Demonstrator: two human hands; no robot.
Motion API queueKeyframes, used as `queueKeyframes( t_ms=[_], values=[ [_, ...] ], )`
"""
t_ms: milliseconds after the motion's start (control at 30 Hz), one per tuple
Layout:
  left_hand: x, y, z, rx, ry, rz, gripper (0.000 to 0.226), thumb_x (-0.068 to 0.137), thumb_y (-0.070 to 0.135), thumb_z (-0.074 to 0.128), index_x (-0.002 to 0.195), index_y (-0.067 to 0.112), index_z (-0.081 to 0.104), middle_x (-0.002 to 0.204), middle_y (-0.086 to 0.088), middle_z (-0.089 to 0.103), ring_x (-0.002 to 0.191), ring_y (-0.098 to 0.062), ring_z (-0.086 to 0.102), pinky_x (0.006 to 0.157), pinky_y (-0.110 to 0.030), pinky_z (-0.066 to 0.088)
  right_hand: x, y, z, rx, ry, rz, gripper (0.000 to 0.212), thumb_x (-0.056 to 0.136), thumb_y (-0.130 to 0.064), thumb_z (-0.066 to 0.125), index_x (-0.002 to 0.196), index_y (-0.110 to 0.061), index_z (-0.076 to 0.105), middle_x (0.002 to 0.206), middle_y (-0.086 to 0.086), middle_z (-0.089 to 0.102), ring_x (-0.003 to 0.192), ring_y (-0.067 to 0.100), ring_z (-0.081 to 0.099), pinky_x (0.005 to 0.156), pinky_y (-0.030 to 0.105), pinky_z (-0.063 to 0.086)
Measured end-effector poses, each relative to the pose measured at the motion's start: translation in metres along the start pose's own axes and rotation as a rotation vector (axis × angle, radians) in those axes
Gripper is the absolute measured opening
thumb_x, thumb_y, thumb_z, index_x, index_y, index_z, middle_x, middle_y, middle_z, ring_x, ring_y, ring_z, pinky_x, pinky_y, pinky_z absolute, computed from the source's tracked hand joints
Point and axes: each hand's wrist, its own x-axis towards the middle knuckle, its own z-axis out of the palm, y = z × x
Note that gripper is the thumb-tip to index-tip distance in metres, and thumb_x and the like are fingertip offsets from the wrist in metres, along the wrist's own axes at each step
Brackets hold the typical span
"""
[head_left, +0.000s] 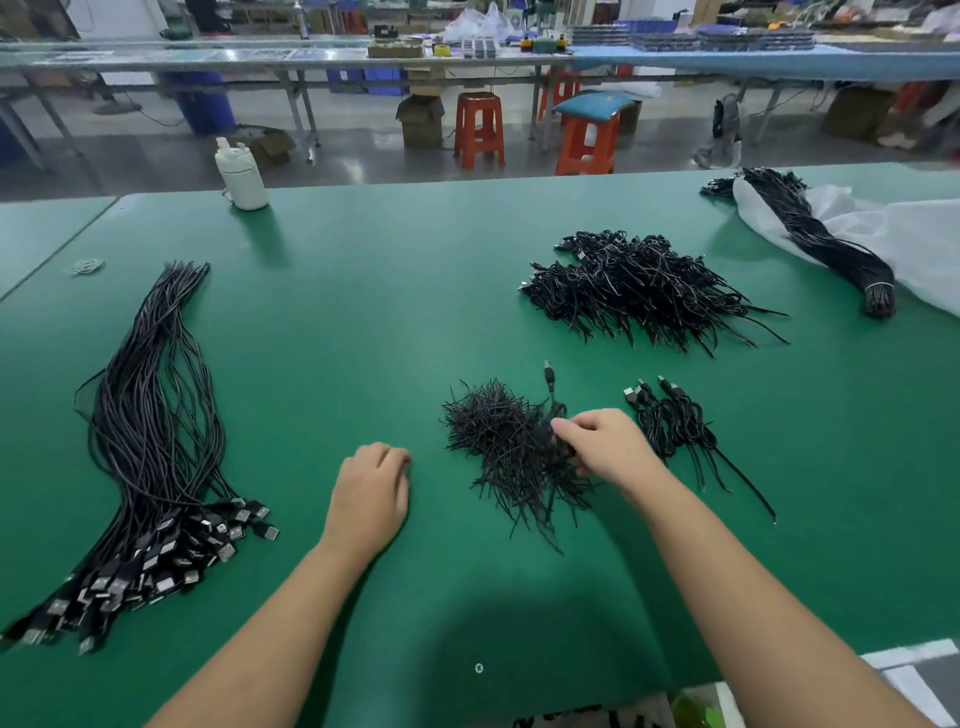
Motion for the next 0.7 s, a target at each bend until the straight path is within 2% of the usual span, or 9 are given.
queueKeyframes(
  t_ms=[67, 133, 167, 200, 267, 400, 467, 567, 700],
  values=[
    [0.001, -0.008, 0.002, 0.003, -0.003, -0.069, 0.010, 0.087, 0.005, 0.062, 0.095, 0.007, 0.068, 0.091, -0.006, 0.063, 0.085, -0.029, 0.056, 0.077, -0.041, 0.047, 0.012, 0.006, -0.014, -0.101, 0.046, 0.038, 0.031, 0.097, -0.041, 0.054, 0.089, -0.017, 0.073, 0.074, 0.000, 0.073, 0.068, 0.019, 0.071, 0.075, 0.036, 0.060],
    [0.003, -0.009, 0.004, 0.017, 0.001, -0.088, 0.010, 0.086, 0.003, 0.064, 0.094, 0.007, 0.069, 0.091, -0.006, 0.064, 0.085, -0.028, 0.055, 0.076, -0.040, 0.046, 0.024, 0.013, -0.026, -0.245, 0.090, 0.073, 0.037, 0.097, -0.038, 0.053, 0.086, -0.009, 0.073, 0.068, 0.002, 0.069, 0.056, 0.020, 0.060, 0.061, 0.026, 0.052],
    [0.004, -0.008, 0.005, 0.021, 0.004, -0.090, 0.010, 0.085, 0.003, 0.065, 0.093, 0.007, 0.070, 0.090, -0.006, 0.064, 0.085, -0.028, 0.054, 0.075, -0.040, 0.046, 0.029, 0.015, -0.032, -0.298, 0.106, 0.097, 0.039, 0.096, -0.036, 0.053, 0.077, -0.007, 0.070, 0.065, 0.004, 0.067, 0.051, 0.020, 0.053, 0.056, 0.024, 0.047],
    [0.003, -0.007, 0.005, 0.021, 0.007, -0.094, 0.010, 0.085, 0.002, 0.065, 0.093, 0.007, 0.070, 0.090, -0.006, 0.064, 0.085, -0.028, 0.054, 0.075, -0.041, 0.046, 0.034, 0.017, -0.037, -0.323, 0.118, 0.123, 0.038, 0.094, -0.034, 0.053, 0.067, -0.009, 0.064, 0.063, 0.007, 0.069, 0.049, 0.020, 0.052, 0.055, 0.025, 0.047],
    [0.003, -0.008, 0.006, 0.018, 0.006, -0.109, 0.011, 0.084, 0.002, 0.064, 0.092, 0.007, 0.070, 0.090, -0.006, 0.065, 0.085, -0.028, 0.054, 0.075, -0.040, 0.047, 0.044, 0.019, -0.044, -0.283, 0.111, 0.167, 0.037, 0.091, -0.028, 0.055, 0.059, -0.010, 0.055, 0.063, 0.011, 0.072, 0.049, 0.022, 0.062, 0.061, 0.030, 0.056],
    [0.002, -0.009, 0.006, 0.011, -0.006, -0.118, 0.013, 0.084, 0.002, 0.063, 0.094, 0.006, 0.070, 0.092, -0.006, 0.065, 0.087, -0.027, 0.054, 0.077, -0.040, 0.047, 0.060, 0.020, -0.052, -0.039, 0.051, 0.291, 0.028, 0.093, -0.022, 0.061, 0.084, 0.003, 0.064, 0.070, 0.016, 0.073, 0.057, 0.029, 0.069, 0.066, 0.046, 0.062],
    [0.002, -0.009, 0.006, 0.009, -0.010, -0.121, 0.013, 0.084, 0.002, 0.062, 0.094, 0.005, 0.070, 0.092, -0.006, 0.065, 0.088, -0.027, 0.053, 0.077, -0.040, 0.048, 0.063, 0.026, -0.051, -0.160, 0.066, 0.296, 0.027, 0.093, -0.023, 0.060, 0.085, 0.002, 0.064, 0.071, 0.017, 0.073, 0.060, 0.030, 0.072, 0.063, 0.043, 0.063],
    [0.001, -0.009, 0.007, 0.008, -0.009, -0.126, 0.014, 0.083, 0.001, 0.062, 0.094, 0.005, 0.070, 0.092, -0.006, 0.065, 0.088, -0.026, 0.053, 0.078, -0.040, 0.048, 0.061, 0.039, -0.045, -0.380, 0.085, 0.278, 0.028, 0.092, -0.023, 0.060, 0.078, 0.001, 0.064, 0.062, 0.013, 0.071, 0.051, 0.026, 0.070, 0.061, 0.039, 0.062],
    [0.001, -0.009, 0.007, 0.012, -0.013, -0.126, 0.014, 0.084, 0.002, 0.062, 0.094, 0.005, 0.069, 0.093, -0.005, 0.064, 0.088, -0.026, 0.053, 0.079, -0.040, 0.048, 0.062, 0.049, -0.036, -0.584, 0.110, 0.259, 0.041, 0.092, -0.039, 0.065, 0.070, -0.004, 0.059, 0.068, 0.012, 0.071, 0.055, 0.026, 0.068, 0.065, 0.036, 0.061]
  ],
)
